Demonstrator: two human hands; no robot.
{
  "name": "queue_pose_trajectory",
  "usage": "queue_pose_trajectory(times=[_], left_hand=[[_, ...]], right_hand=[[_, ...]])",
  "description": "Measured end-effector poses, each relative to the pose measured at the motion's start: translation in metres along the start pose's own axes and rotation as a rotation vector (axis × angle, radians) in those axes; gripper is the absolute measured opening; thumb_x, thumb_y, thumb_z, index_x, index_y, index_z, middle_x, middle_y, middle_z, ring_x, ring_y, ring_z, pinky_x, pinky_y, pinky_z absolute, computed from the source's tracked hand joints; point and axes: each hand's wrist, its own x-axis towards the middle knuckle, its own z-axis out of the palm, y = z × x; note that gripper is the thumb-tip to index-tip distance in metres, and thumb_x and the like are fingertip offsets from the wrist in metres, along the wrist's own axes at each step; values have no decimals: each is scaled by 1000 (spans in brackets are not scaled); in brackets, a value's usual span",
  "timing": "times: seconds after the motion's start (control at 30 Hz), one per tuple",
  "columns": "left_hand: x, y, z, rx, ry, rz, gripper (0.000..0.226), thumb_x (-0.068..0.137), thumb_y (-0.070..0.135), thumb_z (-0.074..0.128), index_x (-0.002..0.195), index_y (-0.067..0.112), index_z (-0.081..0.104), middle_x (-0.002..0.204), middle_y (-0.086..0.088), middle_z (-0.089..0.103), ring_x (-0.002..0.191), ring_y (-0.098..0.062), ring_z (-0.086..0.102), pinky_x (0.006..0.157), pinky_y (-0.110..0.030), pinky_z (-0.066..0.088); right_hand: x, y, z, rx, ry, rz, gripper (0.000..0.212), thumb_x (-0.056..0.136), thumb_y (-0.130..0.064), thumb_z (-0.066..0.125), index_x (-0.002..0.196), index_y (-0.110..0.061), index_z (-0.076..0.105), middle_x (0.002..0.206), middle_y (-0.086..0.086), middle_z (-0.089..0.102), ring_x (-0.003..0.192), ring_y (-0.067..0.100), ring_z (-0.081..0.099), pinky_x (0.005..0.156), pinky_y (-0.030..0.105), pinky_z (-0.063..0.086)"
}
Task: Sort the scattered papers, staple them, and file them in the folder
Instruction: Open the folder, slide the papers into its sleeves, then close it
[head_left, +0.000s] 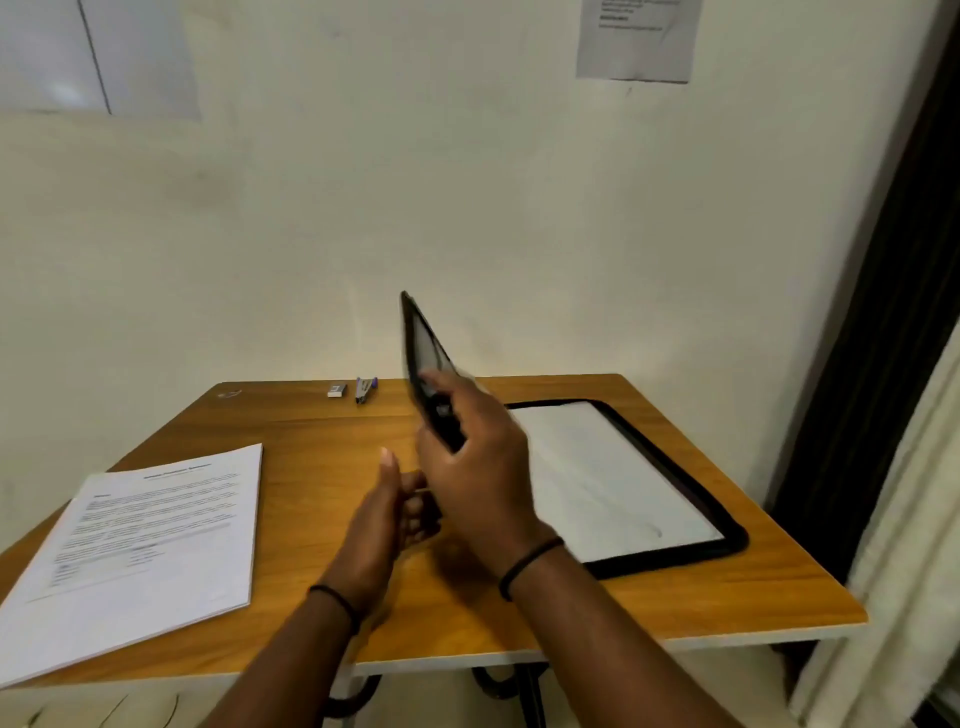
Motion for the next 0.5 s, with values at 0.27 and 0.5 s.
queue_pose_trajectory(times=[0.27, 0.5], left_hand=[[-7, 39, -105, -171, 261, -258, 46, 95, 41, 57, 122, 4, 65, 116, -22, 69, 106, -35, 67, 85, -44, 55], [-21, 17, -111, -3, 307, -415, 16, 95, 1, 55, 109, -1, 63, 104, -23, 72, 97, -38, 69, 88, -53, 57]], right_hand=[[-69, 4, 56, 51, -367, -52, 29, 96, -40, 56, 108, -20, 73, 111, -6, 72, 105, 1, 61, 95, 19, 48], [-59, 58, 34, -282, -383, 257, 27, 99, -37, 52, 117, -22, 67, 116, -5, 68, 104, 9, 60, 92, 21, 47]])
